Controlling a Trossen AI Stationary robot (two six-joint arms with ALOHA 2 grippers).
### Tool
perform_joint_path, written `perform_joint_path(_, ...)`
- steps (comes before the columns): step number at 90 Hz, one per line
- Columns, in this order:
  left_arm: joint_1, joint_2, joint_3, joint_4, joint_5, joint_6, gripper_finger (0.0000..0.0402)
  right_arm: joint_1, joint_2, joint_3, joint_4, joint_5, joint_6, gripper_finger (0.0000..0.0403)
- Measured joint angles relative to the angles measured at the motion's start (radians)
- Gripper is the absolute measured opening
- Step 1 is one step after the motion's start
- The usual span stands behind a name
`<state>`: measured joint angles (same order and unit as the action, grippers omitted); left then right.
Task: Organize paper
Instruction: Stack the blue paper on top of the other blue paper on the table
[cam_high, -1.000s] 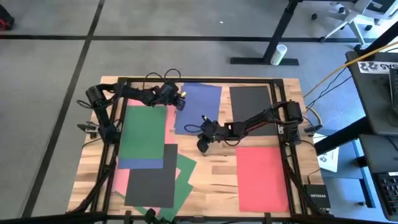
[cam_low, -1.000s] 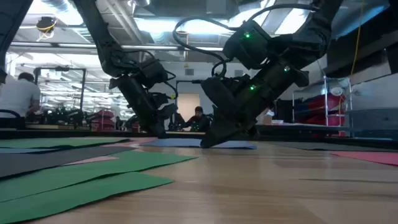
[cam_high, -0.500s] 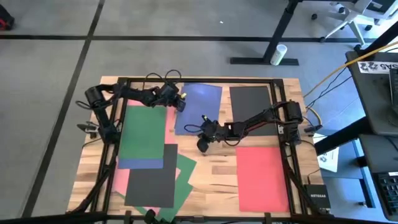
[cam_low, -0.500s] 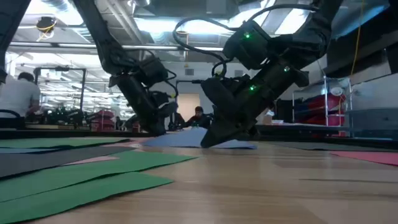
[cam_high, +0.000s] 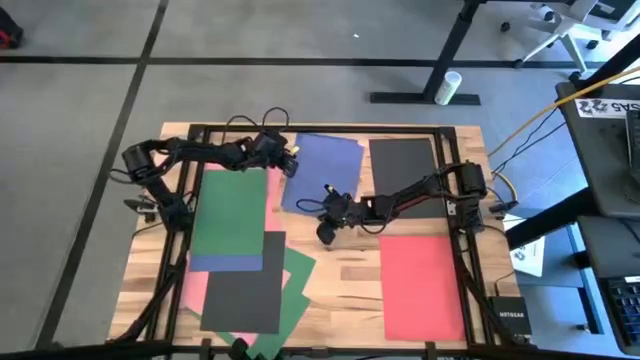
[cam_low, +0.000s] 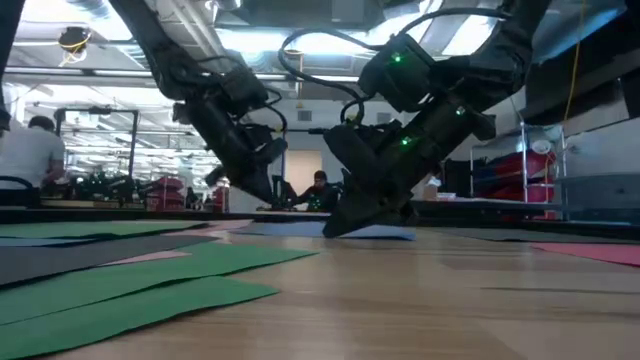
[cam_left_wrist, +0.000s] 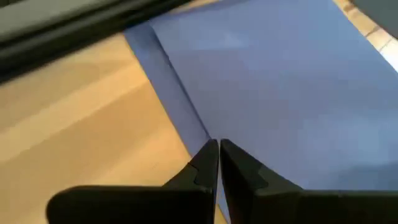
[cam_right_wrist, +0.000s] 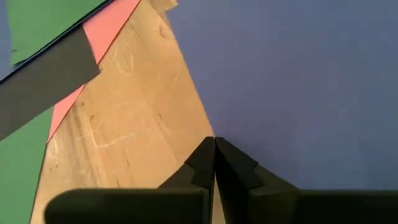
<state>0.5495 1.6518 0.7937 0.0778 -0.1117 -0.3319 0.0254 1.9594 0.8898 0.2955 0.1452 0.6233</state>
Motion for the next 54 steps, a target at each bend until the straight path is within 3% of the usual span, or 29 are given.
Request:
perform_joint_path(40,0.001,-0.010,0.000,-0.047,-0.028,0.026,0.0000,0.029,-0.040,0.010,-0.032,-0.005,-0.062,0.0000)
perform_joint_path(54,0.012,-0.010,0.000,-0.046,-0.030,0.026,0.0000,0.047,-0.147,0.014,-0.152,0.139,-0.081,0.0000)
